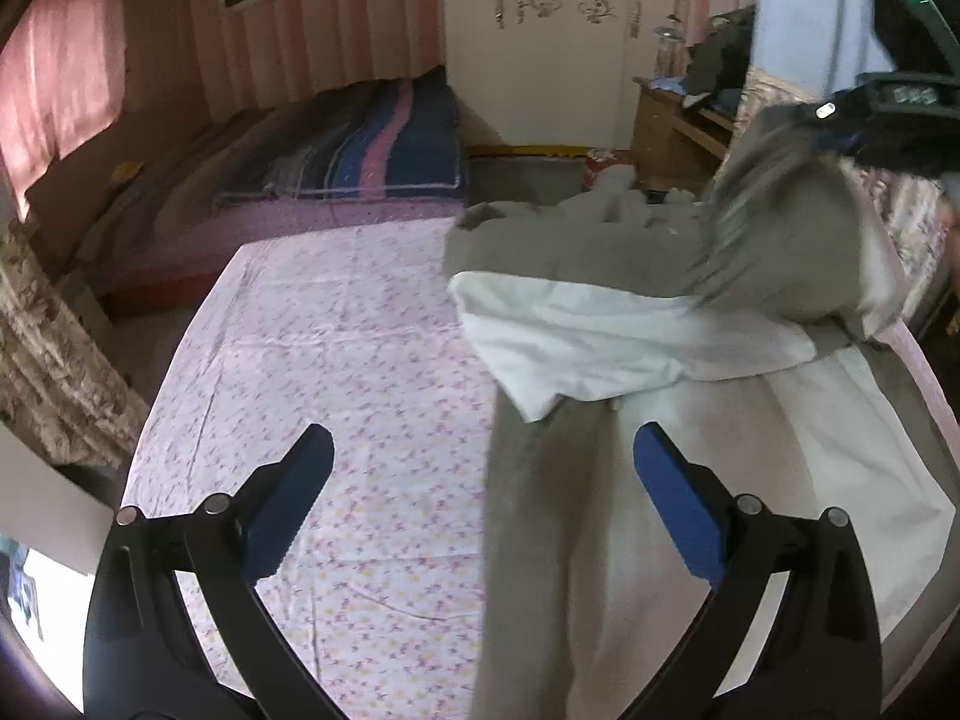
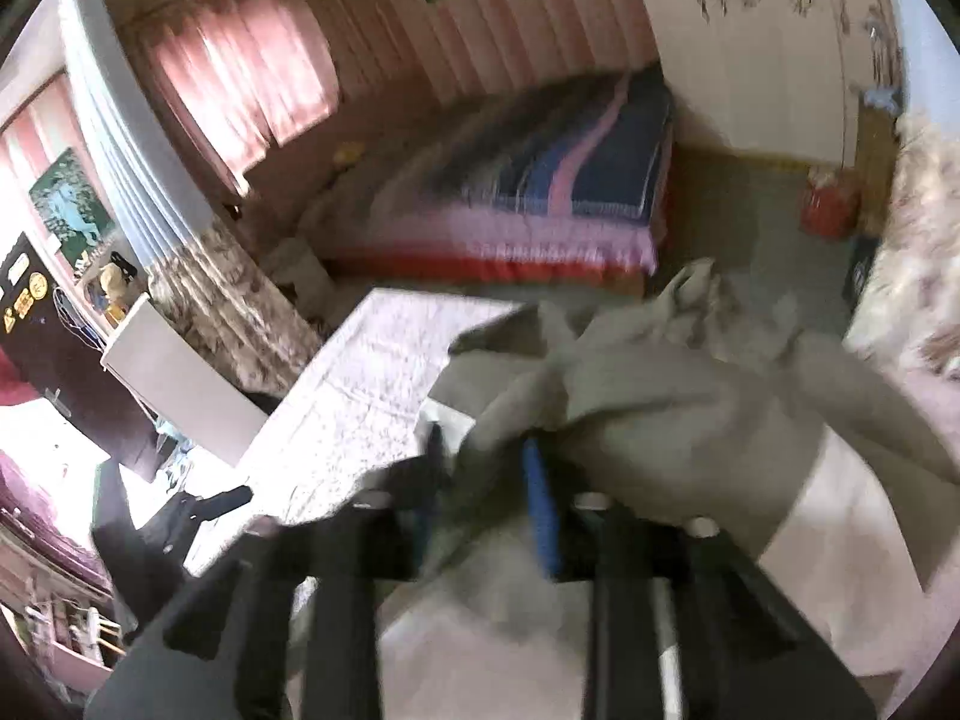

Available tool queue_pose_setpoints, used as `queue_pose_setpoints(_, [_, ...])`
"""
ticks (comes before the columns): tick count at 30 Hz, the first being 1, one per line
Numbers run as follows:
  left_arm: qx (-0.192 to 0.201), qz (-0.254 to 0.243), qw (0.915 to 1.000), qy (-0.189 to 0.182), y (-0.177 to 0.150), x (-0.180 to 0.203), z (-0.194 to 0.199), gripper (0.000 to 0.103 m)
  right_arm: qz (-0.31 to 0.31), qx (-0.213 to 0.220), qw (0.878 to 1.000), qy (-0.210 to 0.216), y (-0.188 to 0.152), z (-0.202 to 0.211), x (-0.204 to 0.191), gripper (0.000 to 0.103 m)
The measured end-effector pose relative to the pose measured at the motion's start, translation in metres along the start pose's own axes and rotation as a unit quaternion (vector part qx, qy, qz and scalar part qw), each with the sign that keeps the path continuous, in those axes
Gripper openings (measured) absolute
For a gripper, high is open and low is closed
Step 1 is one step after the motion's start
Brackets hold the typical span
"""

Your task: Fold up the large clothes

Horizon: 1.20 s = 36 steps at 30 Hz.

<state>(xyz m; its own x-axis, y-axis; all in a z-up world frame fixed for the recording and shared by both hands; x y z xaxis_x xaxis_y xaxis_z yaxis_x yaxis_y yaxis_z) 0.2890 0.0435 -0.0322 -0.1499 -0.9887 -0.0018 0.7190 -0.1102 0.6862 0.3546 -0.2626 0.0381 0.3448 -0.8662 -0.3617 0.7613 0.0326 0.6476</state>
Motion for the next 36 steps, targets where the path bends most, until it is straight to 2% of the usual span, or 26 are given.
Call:
queue_pose_setpoints(1, [-0.002, 0.004, 1.0000, 0.004, 0.001, -0.004, -0.001, 0.100, 0.004, -0.003, 1.000, -0.004, 0.002, -0.005, -0.003, 0.061])
queue_pose_setpoints(2, [-0.006, 0.008, 0.9999, 0.006, 0.001, -0.009, -0.003, 0.100, 0.009, -0.005, 1.000, -0.011, 0.005, -0.006, -0.004, 0.067])
queue_pose_setpoints(5, [-0.010, 0.015, 0.9998, 0.008, 0.004, -0.016, -0.007, 0.100, 0.020, 0.011, 1.000, 0.009, 0.005, 0.014, -0.010, 0.069])
queue_pose_setpoints(6, [-0.010, 0.015, 0.9998, 0.009, 0.006, -0.017, -0.009, 0.100, 0.030, 0.026, 0.999, 0.001, 0.004, 0.031, -0.009, 0.071])
queue_pose_setpoints(8, [-0.012, 0.016, 0.9998, 0.005, 0.011, -0.016, -0.016, 0.100, 0.047, 0.058, 0.996, -0.048, -0.001, 0.052, -0.013, 0.086])
queue_pose_setpoints(10, [-0.016, 0.015, 0.9997, -0.009, 0.018, -0.011, -0.026, 0.100, 0.063, 0.077, 0.986, -0.132, -0.013, 0.073, 0.006, 0.087])
queue_pose_setpoints(12, [-0.025, 0.021, 0.9991, -0.027, 0.026, -0.005, -0.038, 0.100, 0.065, 0.071, 0.973, -0.209, -0.031, 0.082, 0.035, 0.087])
queue_pose_setpoints(13, [-0.032, 0.023, 0.9983, -0.043, 0.032, 0.001, -0.049, 0.100, 0.063, 0.065, 0.968, -0.235, -0.039, 0.084, 0.051, 0.087])
queue_pose_setpoints(16, [-0.051, 0.024, 0.9957, -0.073, 0.052, 0.023, -0.081, 0.100, 0.032, 0.045, 0.956, -0.287, -0.070, 0.090, 0.103, 0.087])
queue_pose_setpoints(20, [-0.061, 0.008, 0.9941, -0.090, 0.080, 0.061, -0.121, 0.099, -0.030, 0.063, 0.950, -0.304, -0.094, 0.112, 0.152, 0.087])
queue_pose_setpoints(22, [-0.068, -0.004, 0.9922, -0.104, 0.088, 0.079, -0.137, 0.081, -0.067, 0.080, 0.945, -0.310, -0.103, 0.125, 0.173, 0.087])
queue_pose_setpoints(23, [-0.081, -0.010, 0.9893, -0.120, 0.091, 0.088, -0.146, 0.043, -0.083, 0.083, 0.945, -0.305, -0.106, 0.126, 0.185, 0.087])
queue_pose_setpoints(24, [-0.093, -0.009, 0.9866, -0.134, 0.094, 0.094, -0.153, 0.039, -0.100, 0.086, 0.946, -0.296, -0.112, 0.131, 0.196, 0.087])
queue_pose_setpoints(25, [-0.091, -0.001, 0.9875, -0.129, 0.098, 0.098, -0.156, 0.038, -0.109, 0.086, 0.946, -0.291, -0.114, 0.133, 0.201, 0.087])
queue_pose_setpoints(28, [-0.049, -0.005, 0.9915, -0.121, 0.114, 0.104, -0.137, 0.035, -0.117, 0.094, 0.947, -0.284, -0.120, 0.138, 0.209, 0.087])
queue_pose_setpoints(30, [-0.005, 0.013, 0.9907, -0.135, 0.128, 0.093, -0.104, 0.029, -0.111, 0.113, 0.946, -0.284, -0.120, 0.143, 0.207, 0.087])
queue_pose_setpoints(31, [0.042, 0.024, 0.9883, -0.145, 0.137, 0.079, -0.071, 0.028, -0.111, 0.122, 0.944, -0.284, -0.118, 0.146, 0.206, 0.087])
queue_pose_setpoints(32, [0.071, 0.025, 0.9877, -0.137, 0.141, 0.070, -0.052, 0.006, -0.112, 0.126, 0.944, -0.284, -0.117, 0.145, 0.207, 0.087])
queue_pose_setpoints(33, [0.110, 0.023, 0.9865, -0.119, 0.145, 0.055, -0.023, 0.007, -0.113, 0.129, 0.944, -0.283, -0.115, 0.148, 0.206, 0.087])
queue_pose_setpoints(35, [0.123, 0.020, 0.9837, -0.130, 0.146, 0.035, -0.002, 0.008, -0.112, 0.131, 0.945, -0.280, -0.112, 0.147, 0.207, 0.087])
queue_pose_setpoints(36, [0.122, 0.019, 0.9866, -0.106, 0.141, 0.025, 0.002, 0.008, -0.109, 0.130, 0.945, -0.281, -0.111, 0.145, 0.206, 0.087])
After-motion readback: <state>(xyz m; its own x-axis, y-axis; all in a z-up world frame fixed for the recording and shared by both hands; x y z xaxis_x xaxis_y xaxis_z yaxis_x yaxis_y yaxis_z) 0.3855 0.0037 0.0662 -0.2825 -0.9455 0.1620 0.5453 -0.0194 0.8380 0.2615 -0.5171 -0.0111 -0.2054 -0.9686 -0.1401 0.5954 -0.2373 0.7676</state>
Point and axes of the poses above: each gripper's, at about its wrist camera, not at the fingertips, and z roughly against the way its jaws point, x to its right, y to its top, the point moved 1 cm from there along -z, roughly the way its jaws point, and after that the axes turned 1 degree about z, right-handed, at the moved point
